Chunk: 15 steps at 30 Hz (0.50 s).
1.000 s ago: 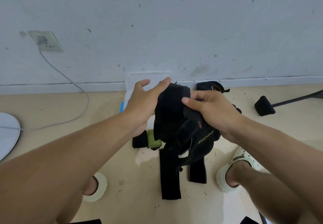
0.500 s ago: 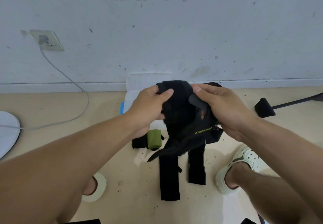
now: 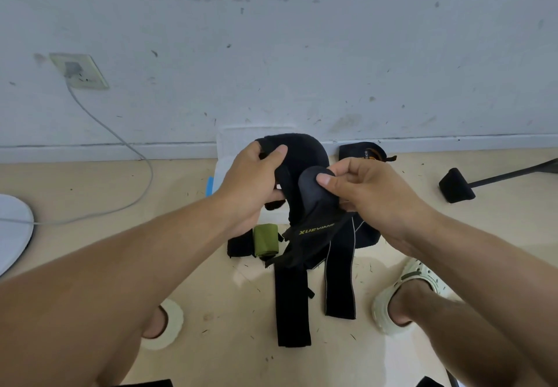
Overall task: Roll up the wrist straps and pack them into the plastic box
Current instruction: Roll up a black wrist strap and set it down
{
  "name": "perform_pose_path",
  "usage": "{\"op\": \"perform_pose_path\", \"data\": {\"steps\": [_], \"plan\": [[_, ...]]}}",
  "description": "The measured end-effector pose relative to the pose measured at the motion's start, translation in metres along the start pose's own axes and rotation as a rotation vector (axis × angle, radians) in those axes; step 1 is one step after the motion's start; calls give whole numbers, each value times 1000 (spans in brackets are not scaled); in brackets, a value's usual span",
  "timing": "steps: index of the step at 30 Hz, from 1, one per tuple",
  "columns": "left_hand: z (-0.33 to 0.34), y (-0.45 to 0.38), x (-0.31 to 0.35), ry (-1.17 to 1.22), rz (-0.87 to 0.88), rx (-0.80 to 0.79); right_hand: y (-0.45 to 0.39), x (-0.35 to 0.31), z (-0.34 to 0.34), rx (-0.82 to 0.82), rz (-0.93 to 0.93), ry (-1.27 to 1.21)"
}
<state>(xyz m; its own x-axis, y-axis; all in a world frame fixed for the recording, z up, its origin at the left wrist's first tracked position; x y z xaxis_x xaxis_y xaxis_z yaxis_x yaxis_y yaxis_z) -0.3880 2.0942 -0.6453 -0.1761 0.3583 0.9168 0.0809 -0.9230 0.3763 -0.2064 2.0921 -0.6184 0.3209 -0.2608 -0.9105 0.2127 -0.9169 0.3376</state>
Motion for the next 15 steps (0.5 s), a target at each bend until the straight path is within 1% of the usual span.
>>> {"op": "perform_pose_path", "data": {"steps": [7,12,15], "plan": [[8,6,0,49,-15,-67,-3,3,-3,46,31,-40],[9,8,-1,63,2,-93,-4,5,-2,66,47,-31],[9,10,-3,29,38,-110,-4,7,-2,72,50,-40]]}}
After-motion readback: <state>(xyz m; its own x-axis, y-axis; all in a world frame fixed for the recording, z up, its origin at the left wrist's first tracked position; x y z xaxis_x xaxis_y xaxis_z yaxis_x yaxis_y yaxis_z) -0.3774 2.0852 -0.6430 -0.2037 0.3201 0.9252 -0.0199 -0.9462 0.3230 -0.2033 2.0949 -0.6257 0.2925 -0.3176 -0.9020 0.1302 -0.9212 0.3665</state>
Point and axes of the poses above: each hand's wrist, its own y-axis away from the middle knuckle, its own z-axis out of the palm, x = y × z, the point moved 3 cm from there along -y, towards the middle knuckle, and after that the axes turned 1 degree about -x, right-handed, at the moved point
